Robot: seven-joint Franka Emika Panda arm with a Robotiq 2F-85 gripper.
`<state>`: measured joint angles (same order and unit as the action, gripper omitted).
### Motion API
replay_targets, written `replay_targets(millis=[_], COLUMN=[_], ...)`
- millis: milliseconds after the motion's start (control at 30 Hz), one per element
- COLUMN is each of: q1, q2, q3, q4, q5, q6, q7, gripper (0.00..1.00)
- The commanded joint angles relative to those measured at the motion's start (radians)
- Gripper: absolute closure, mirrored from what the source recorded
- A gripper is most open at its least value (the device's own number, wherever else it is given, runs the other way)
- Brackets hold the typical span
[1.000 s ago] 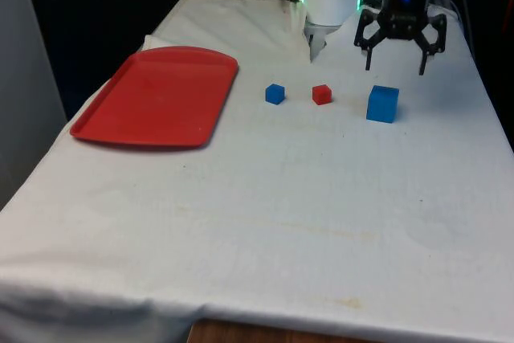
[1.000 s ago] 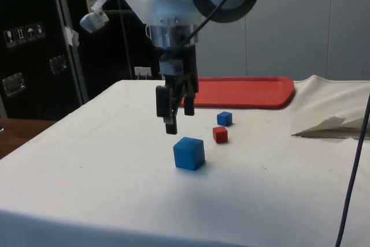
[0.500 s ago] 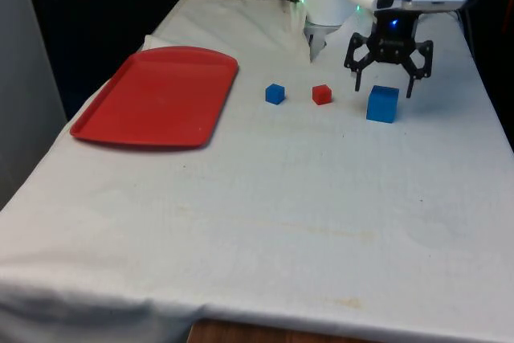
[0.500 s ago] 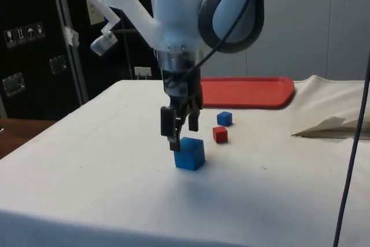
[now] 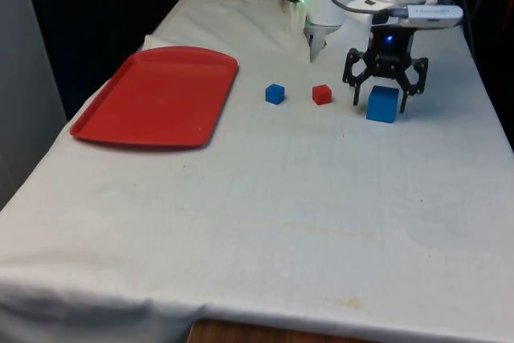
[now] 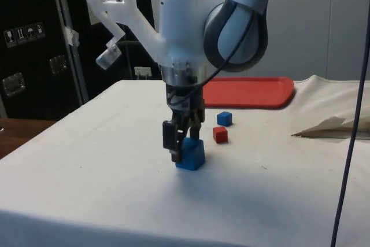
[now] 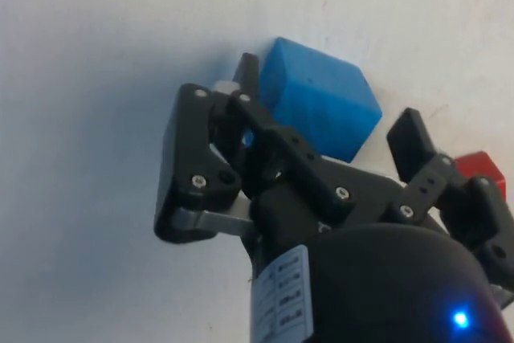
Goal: Pick up the largest block and place it onto the tray.
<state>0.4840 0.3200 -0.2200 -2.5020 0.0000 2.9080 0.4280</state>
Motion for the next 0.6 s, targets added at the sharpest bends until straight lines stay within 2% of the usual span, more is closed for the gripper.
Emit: replay_targets(millis=[0, 67, 100, 133, 167, 233, 400, 500, 567], q1=[0.002, 0.002, 0.002, 0.000, 0.002, 0.002, 0.000, 0.001, 0.004], q2=[0.007, 0.012, 0.015, 0.012, 0.016, 0.017, 0.012, 0.020, 0.008], q3=[-0.001, -0.001, 0.000, 0.000, 0.000, 0.000, 0.000, 0.000, -0.006], q4=[0.000, 0.001, 0.001, 0.001, 0.001, 0.001, 0.002, 0.002, 0.004], q5=[0.002, 0.002, 0.002, 0.000, 0.002, 0.002, 0.000, 0.002, -0.001], q6=[0.015, 0.020, 0.024, 0.014, 0.025, 0.027, 0.016, 0.030, 0.016], q7=[0.007, 0.010, 0.012, 0.007, 0.012, 0.014, 0.010, 0.015, 0.021], gripper=[0.21, 0.44, 0.68, 0.78, 0.78, 0.99, 1.00, 1.00, 1.00])
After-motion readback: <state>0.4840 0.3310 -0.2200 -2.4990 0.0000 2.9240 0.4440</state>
